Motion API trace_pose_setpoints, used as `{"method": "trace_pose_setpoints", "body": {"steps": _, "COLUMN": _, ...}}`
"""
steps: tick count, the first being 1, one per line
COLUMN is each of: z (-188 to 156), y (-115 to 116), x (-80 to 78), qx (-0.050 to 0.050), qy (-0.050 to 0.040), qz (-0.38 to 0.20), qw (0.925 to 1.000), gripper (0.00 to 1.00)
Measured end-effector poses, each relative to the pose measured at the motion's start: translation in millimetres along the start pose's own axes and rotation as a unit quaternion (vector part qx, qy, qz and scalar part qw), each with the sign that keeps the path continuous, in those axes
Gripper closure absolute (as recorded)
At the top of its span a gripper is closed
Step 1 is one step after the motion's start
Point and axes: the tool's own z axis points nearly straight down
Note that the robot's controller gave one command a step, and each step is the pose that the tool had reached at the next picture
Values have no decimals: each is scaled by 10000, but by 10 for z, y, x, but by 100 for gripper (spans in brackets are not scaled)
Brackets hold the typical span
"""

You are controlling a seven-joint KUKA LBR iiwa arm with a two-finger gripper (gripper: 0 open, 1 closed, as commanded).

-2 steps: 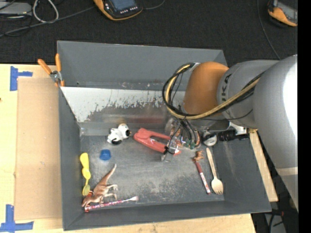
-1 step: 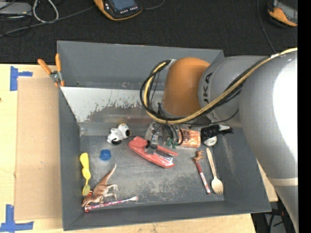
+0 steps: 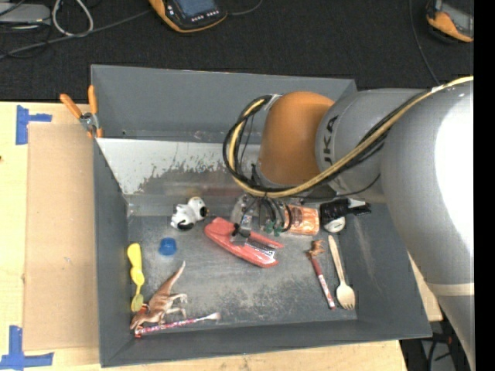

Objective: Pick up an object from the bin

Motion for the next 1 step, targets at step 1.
{"method": "trace_pose_setpoints", "body": {"steps": 1, "z": -691, "y": -10, "x": 76, "qx": 15, "qy": 36, "qz": -148, "qw": 9999, "gripper": 100}}
